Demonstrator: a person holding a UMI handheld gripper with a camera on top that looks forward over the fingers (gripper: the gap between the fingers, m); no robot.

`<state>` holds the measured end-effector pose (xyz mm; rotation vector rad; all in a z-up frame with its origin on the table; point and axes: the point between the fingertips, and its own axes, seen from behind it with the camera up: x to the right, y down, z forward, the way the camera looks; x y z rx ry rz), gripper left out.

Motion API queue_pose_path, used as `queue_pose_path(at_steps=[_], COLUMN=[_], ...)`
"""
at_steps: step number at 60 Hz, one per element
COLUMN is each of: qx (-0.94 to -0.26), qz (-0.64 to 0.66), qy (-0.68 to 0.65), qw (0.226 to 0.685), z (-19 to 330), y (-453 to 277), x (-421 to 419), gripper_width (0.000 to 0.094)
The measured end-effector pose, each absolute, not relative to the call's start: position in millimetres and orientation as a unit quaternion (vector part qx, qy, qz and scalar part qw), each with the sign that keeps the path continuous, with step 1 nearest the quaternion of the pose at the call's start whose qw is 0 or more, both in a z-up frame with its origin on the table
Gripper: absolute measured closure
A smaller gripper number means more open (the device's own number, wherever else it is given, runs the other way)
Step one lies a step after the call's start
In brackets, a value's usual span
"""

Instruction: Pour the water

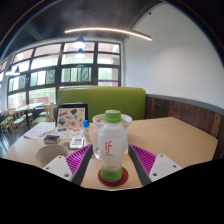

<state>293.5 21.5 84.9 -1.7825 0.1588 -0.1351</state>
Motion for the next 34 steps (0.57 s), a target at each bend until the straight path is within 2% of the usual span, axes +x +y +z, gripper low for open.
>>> queue_pose_path(at_steps=[17,26,34], qx=[-0.78,-0.787,-0.792], qz=[-0.05,-0.033,-0.04], qy=[0.096,0.087,0.08], qw=[0.617,0.61,0.604], z=[125,122,114], y=[-109,-168,-187], x=[252,218,211], gripper_width=[0.0113,0.0112,0.0111])
